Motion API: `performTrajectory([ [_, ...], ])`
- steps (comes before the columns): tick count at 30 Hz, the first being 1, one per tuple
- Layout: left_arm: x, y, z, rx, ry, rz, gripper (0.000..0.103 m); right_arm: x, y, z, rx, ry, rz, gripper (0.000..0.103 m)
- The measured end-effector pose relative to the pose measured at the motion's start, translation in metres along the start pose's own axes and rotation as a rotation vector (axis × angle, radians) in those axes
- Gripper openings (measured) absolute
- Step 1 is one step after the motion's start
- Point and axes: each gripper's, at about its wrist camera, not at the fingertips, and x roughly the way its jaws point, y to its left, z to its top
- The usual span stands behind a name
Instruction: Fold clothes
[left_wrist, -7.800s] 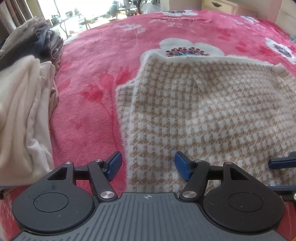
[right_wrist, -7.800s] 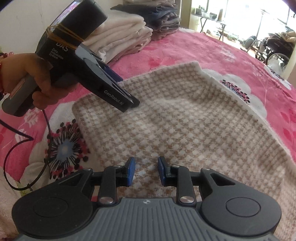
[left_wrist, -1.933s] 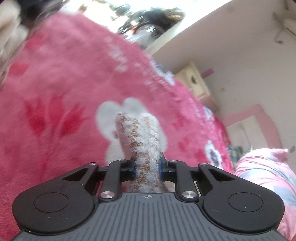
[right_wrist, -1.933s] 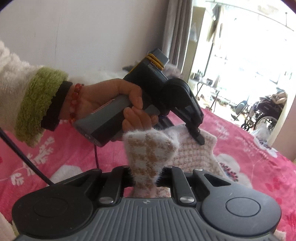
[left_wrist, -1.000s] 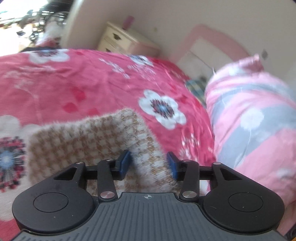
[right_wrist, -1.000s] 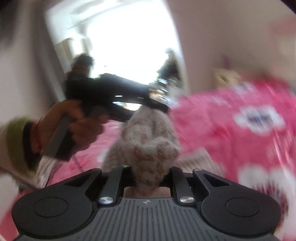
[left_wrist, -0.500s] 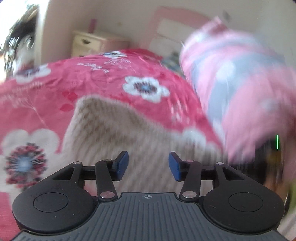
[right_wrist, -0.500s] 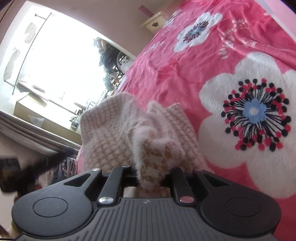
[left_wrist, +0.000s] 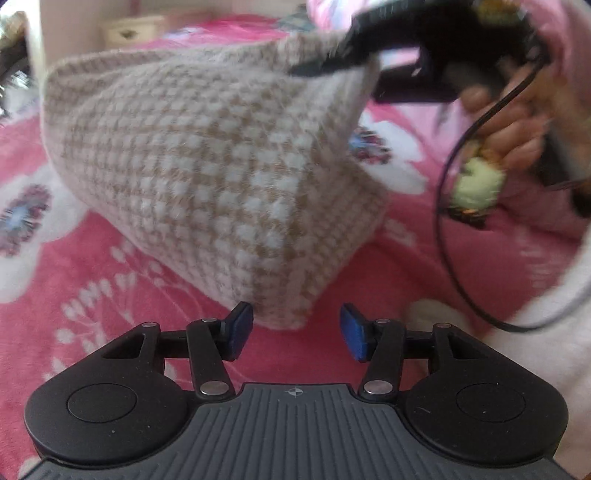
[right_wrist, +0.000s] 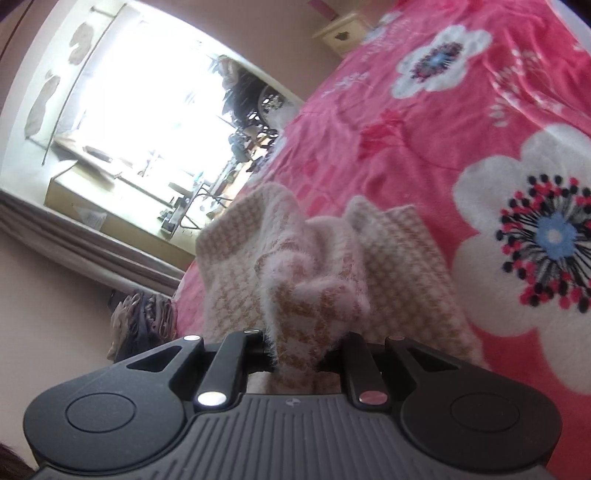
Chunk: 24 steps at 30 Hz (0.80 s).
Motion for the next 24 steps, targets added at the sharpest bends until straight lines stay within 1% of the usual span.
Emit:
performTrajectory([
  [2,0.004,-0.004,0.0,-0.042,-0.021,0.092,0.052,-0.001,0.008,-0.002,-0.018,-0.001,0.009,0.014],
  [3,0.005,-0.004,0.001,-0.07,-0.036,0.124,0.052,-0.001,0.011,-0.003,-0.027,-0.001,0.013,0.014],
  [5,0.003,-0.003,0.001,-0.125,-0.07,0.166,0.052,-0.001,0.016,-0.006,-0.045,0.0,0.018,0.014],
  [8,0.006,-0.006,0.003,-0.163,-0.085,0.21,0.053,0.001,0.022,-0.007,-0.061,0.004,0.027,0.014],
  [11,0.013,-0.016,0.005,-0.155,-0.088,0.26,0.056,0.004,0.025,-0.008,-0.064,0.007,0.037,0.014],
  [12,0.014,-0.018,0.007,-0.168,-0.09,0.279,0.056,0.005,0.026,-0.008,-0.064,0.007,0.041,0.014],
  [16,0.012,-0.023,0.007,-0.285,-0.109,0.364,0.057,0.01,0.032,-0.01,-0.067,0.007,0.057,0.014],
  [18,0.015,-0.023,0.011,-0.334,-0.109,0.409,0.058,0.011,0.035,-0.012,-0.076,0.009,0.065,0.014],
  [20,0.019,-0.021,0.013,-0.349,-0.103,0.454,0.059,0.013,0.039,-0.014,-0.09,0.015,0.074,0.014],
  [22,0.022,-0.015,0.013,-0.358,-0.094,0.494,0.056,0.013,0.043,-0.017,-0.115,0.017,0.076,0.014],
  [24,0.017,-0.004,0.004,-0.394,-0.074,0.485,0.056,0.007,0.045,-0.018,-0.138,-0.001,0.07,0.013],
])
